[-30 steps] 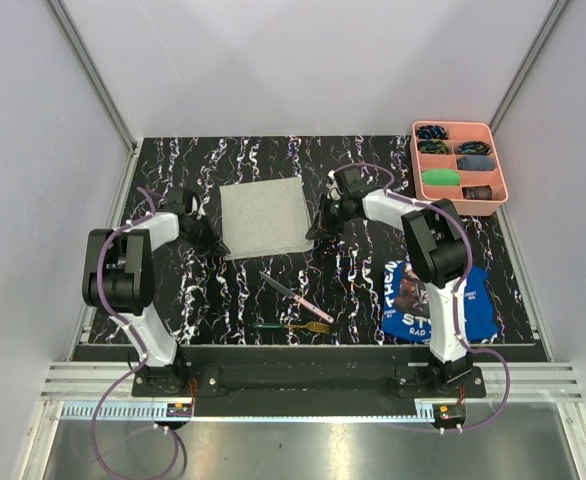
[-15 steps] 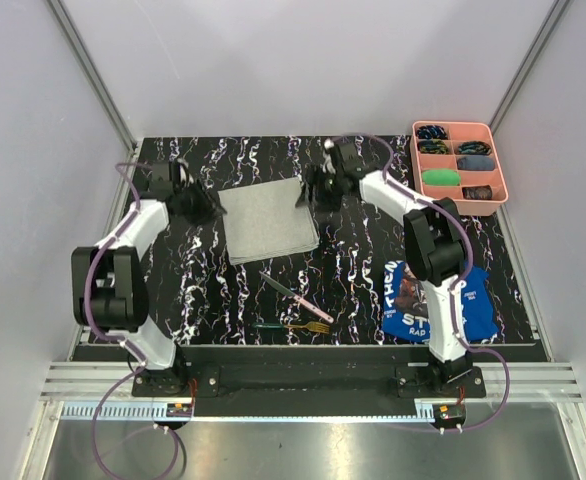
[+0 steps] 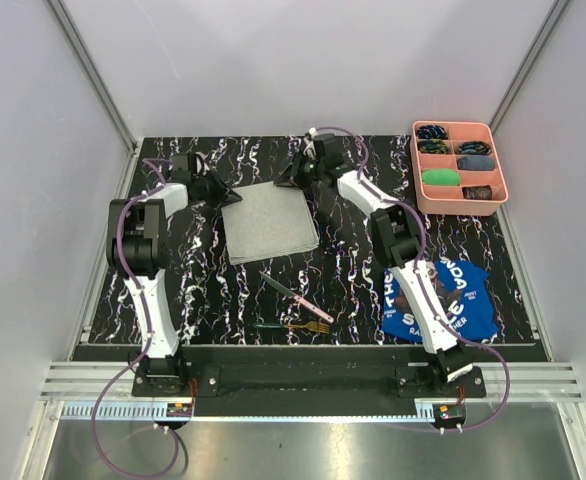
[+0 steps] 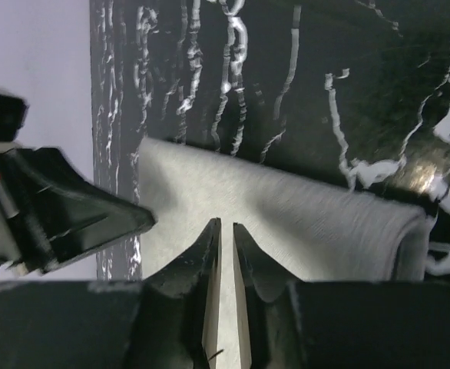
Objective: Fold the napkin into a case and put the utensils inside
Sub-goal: Smooth out the square-folded napkin at the center of the board, then pick up the top corner of the square-folded napkin from the center of the board.
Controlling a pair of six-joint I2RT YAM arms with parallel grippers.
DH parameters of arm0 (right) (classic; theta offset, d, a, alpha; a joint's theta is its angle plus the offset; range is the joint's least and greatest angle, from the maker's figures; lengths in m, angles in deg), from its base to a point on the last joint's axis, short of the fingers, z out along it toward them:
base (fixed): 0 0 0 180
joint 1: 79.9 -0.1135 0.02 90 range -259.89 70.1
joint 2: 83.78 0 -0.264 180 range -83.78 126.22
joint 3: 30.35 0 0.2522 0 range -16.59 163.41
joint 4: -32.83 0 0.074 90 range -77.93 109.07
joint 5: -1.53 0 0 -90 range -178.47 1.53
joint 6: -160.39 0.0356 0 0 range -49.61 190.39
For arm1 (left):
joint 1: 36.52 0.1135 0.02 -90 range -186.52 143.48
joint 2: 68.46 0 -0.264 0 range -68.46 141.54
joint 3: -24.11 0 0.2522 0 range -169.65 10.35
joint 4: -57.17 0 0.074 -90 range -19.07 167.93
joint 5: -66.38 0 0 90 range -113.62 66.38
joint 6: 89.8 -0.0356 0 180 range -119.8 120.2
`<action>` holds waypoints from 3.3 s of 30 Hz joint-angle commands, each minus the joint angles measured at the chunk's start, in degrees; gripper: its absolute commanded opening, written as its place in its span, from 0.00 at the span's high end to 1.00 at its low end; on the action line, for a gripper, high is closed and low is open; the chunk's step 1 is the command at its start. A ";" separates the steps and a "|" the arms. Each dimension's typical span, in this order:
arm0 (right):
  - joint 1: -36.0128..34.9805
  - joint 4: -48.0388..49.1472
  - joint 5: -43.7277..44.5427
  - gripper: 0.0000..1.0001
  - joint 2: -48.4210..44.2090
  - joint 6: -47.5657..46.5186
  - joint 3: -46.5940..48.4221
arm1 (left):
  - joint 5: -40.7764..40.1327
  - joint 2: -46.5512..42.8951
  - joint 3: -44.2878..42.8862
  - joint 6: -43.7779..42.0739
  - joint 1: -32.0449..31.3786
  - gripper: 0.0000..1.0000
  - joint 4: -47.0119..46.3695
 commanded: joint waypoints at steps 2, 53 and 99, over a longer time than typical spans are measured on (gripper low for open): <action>0.23 6.43 -2.01 0.81 6.18 8.03 7.27 | 1.97 0.01 -1.32 -0.75 2.05 0.95 -0.04; 0.67 -14.66 4.76 0.71 -34.06 -9.11 -43.70 | 2.93 -28.63 39.92 -4.70 -2.78 0.86 3.39; -1.70 -13.87 7.75 0.71 -35.03 -9.37 -50.21 | -2.42 -31.62 38.42 -7.78 0.12 0.85 6.38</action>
